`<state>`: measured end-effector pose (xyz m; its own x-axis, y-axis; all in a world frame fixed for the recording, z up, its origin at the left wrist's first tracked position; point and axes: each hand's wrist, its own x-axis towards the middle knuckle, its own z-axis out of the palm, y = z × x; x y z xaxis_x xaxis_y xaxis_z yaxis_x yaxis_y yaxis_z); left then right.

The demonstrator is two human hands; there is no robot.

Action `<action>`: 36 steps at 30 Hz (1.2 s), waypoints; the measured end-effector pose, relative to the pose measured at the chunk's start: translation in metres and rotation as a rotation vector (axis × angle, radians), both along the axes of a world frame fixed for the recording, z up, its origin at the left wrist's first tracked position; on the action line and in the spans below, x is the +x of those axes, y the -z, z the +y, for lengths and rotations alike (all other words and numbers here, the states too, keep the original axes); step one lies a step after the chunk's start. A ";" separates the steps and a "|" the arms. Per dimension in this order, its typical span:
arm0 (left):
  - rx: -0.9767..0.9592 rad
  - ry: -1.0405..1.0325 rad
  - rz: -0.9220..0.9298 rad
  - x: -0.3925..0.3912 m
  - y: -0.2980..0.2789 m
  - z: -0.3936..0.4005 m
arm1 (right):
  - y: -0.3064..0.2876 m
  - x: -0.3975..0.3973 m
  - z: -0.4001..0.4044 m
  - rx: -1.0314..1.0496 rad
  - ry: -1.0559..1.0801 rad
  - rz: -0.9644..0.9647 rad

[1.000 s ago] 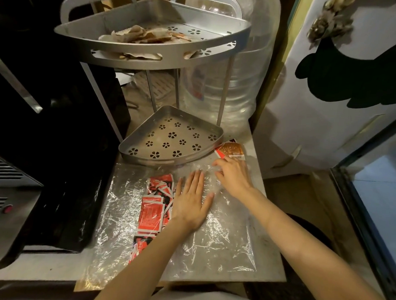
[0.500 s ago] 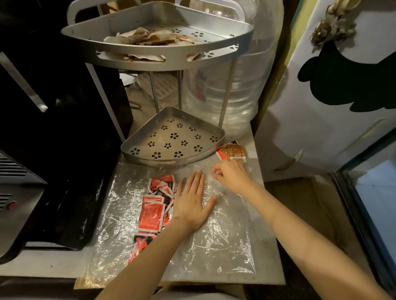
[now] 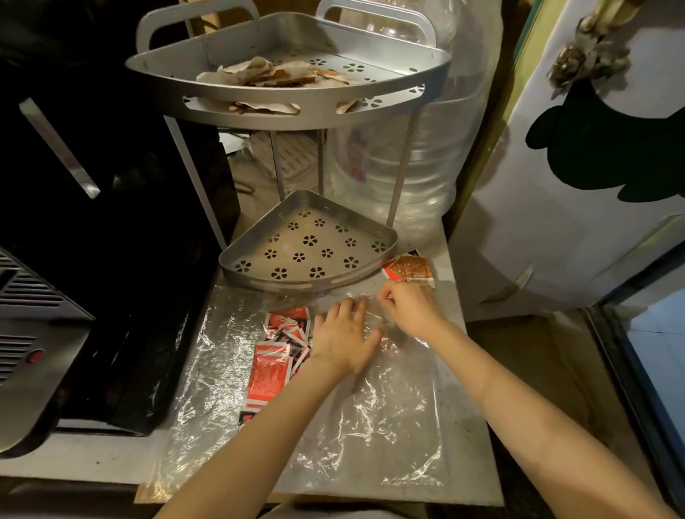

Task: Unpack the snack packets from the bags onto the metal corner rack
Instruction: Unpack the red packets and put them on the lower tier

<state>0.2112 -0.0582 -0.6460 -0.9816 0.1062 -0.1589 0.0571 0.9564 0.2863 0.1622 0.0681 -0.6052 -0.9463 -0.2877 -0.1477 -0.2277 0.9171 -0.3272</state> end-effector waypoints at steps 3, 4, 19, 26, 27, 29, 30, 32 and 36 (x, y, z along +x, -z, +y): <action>-0.028 0.015 0.057 -0.001 0.007 -0.002 | 0.005 -0.006 -0.001 -0.048 0.049 -0.079; -0.027 0.022 0.064 0.000 0.012 -0.003 | 0.005 -0.008 -0.001 -0.064 0.057 -0.104; 0.064 0.036 0.095 0.004 0.027 -0.005 | 0.009 -0.010 0.022 -0.424 0.096 -0.063; 0.067 0.052 0.089 0.003 0.024 -0.007 | -0.002 -0.001 0.048 -0.712 0.276 0.038; 0.068 0.057 0.094 0.003 0.023 -0.007 | -0.003 0.000 0.053 -0.760 0.312 0.050; 0.061 0.071 0.109 0.004 0.022 -0.007 | -0.003 0.001 0.063 -0.852 0.385 0.049; 0.056 0.080 0.114 0.004 0.021 -0.007 | -0.002 0.003 0.067 -0.889 0.418 0.044; 0.037 0.094 0.123 0.004 0.020 -0.006 | -0.001 0.006 0.074 -0.954 0.470 0.016; -0.056 0.171 0.279 0.009 0.014 -0.007 | 0.001 0.014 0.079 -1.053 0.551 -0.080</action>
<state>0.2199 -0.0655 -0.6595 -0.9568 0.2720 0.1031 0.2871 0.9400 0.1841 0.1761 0.1470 -0.6064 -0.9793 0.1397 -0.1463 0.1678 0.1569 -0.9733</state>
